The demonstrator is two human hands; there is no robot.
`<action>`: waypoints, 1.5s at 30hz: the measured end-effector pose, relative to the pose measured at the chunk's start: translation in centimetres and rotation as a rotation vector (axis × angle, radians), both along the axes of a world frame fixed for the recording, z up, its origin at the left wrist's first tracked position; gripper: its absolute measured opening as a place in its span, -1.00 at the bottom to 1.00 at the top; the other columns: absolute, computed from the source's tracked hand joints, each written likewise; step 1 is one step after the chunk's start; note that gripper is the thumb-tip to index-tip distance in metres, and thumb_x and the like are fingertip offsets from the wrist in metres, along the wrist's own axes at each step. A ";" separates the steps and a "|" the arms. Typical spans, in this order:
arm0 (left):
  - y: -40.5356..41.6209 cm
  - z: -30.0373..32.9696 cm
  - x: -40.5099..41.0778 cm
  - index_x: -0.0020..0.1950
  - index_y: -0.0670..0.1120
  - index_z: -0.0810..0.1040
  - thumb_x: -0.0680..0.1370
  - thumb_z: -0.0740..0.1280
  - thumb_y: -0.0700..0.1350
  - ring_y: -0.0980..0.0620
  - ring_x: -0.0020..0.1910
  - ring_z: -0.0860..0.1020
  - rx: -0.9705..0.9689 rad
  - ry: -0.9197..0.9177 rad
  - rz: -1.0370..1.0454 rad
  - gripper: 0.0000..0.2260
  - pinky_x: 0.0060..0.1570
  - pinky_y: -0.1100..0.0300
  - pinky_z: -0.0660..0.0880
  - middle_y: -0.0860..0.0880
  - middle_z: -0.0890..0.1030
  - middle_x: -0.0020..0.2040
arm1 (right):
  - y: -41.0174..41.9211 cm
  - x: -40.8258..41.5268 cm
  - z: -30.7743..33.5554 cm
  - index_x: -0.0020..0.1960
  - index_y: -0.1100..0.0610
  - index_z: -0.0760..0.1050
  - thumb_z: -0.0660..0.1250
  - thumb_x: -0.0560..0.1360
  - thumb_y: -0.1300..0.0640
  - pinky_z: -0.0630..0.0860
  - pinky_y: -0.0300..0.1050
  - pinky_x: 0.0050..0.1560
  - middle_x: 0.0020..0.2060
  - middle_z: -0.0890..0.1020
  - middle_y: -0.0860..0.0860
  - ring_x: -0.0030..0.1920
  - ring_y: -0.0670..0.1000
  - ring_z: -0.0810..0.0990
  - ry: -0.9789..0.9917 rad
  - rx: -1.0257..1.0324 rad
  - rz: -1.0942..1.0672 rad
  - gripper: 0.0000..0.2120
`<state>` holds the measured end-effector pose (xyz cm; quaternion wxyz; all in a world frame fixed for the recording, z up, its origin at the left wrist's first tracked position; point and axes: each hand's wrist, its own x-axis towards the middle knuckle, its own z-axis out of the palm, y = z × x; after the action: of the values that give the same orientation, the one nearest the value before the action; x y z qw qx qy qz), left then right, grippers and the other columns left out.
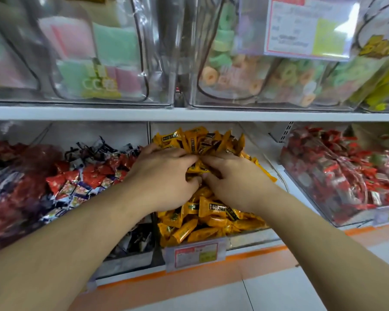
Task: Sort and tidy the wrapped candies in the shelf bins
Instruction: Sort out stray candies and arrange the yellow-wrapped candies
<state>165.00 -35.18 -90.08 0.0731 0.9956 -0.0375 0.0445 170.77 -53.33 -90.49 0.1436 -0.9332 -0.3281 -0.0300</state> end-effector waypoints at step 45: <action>1.3 3.2 -10.4 -0.04 0.16 0.68 0.57 0.46 0.01 0.27 -0.11 0.60 -0.975 -0.189 0.206 -0.97 -0.22 0.38 0.53 0.27 0.65 -0.14 | 3.1 -10.9 3.9 0.15 -0.13 0.52 0.58 0.43 0.06 0.48 -0.26 0.13 0.04 0.54 -0.23 0.14 -0.17 0.52 0.078 0.508 0.044 -0.63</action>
<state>154.63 -33.88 -86.83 0.5211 0.8358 0.0794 0.1539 159.85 -50.18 -86.64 0.3867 -0.8601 -0.3247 -0.0723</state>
